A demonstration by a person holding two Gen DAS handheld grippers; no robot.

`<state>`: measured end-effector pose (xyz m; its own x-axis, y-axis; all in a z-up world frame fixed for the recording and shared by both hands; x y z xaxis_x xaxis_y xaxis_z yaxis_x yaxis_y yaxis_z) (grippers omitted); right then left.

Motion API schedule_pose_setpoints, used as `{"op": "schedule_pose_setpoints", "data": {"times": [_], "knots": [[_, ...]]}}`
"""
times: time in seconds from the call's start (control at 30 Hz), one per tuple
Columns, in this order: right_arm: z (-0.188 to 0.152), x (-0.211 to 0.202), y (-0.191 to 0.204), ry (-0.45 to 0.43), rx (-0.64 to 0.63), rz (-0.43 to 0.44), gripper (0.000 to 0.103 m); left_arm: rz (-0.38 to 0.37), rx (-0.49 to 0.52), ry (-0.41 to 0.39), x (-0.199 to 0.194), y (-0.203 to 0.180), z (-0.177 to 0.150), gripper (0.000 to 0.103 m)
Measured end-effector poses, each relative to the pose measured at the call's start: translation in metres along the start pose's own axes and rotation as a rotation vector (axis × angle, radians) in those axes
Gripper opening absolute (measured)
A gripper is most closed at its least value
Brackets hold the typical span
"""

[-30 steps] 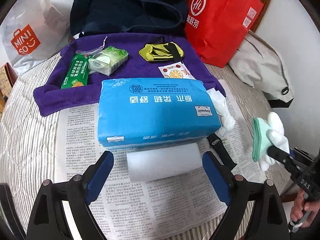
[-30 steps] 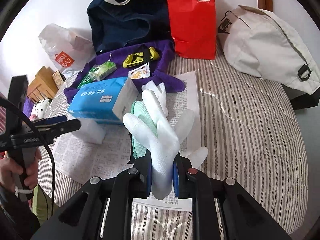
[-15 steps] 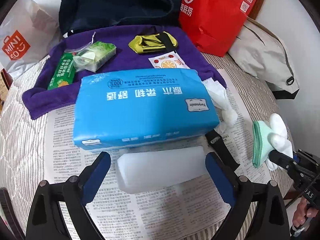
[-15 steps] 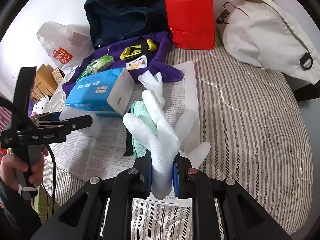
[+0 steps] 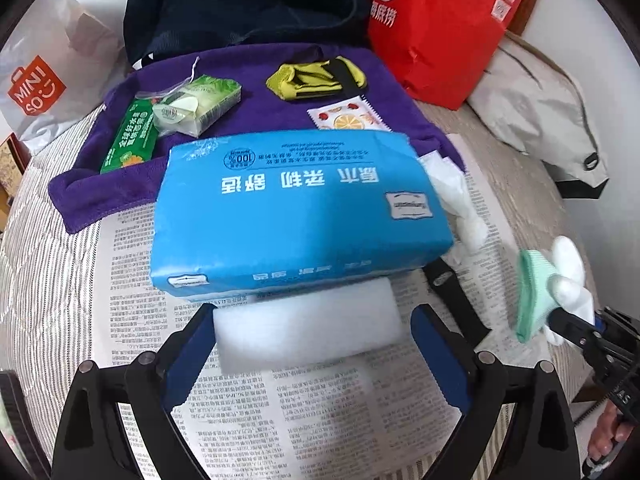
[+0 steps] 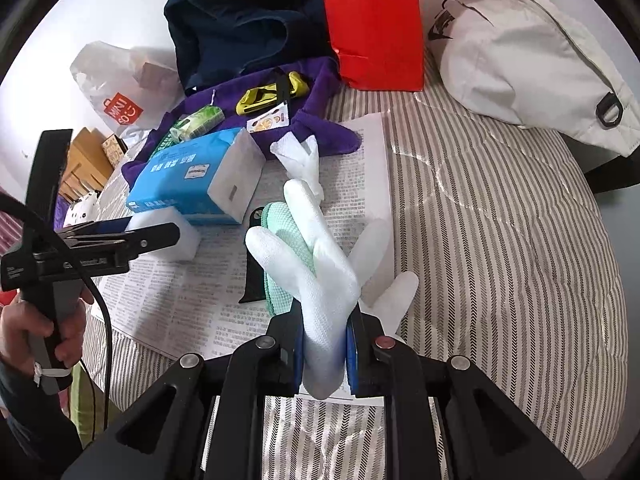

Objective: Organize soft objects
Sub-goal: 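Lift and carry the white foam block toward the towel while the right gripper carries the glove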

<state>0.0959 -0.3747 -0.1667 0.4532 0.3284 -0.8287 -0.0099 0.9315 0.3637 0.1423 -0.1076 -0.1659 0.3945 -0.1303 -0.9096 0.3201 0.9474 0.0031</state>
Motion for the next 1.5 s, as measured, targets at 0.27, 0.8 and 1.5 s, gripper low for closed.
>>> {"op": "schedule_pose_setpoints", "data": {"times": [0.27,0.8,1.5], "knots": [[0.000,0.001,-0.001,0.004,-0.002,-0.003,0.016,-0.013,-0.035,-0.015,0.007,0.010,-0.002,0.081],[0.006,-0.013,0.026,-0.031,-0.032,0.033,0.016,-0.004,-0.059,-0.126,-0.054,0.048,-0.024,0.081],[0.049,-0.024,0.082,-0.092,-0.098,0.112,0.016,0.052,-0.139,-0.239,-0.100,0.127,-0.007,0.081]]}}
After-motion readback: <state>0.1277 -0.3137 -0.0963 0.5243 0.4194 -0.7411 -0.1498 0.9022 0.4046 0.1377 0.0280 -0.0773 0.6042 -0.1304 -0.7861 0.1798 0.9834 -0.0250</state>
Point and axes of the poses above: each gripper's, at about its wrist camera, not at the fingertips, and x roughly the way its jaws point, y to its left, z to its top, the point moved 2 cm from there along x, roughly the way its jaws point, and after that the axes turned 13 degrees about x, right-handed, at the moved point
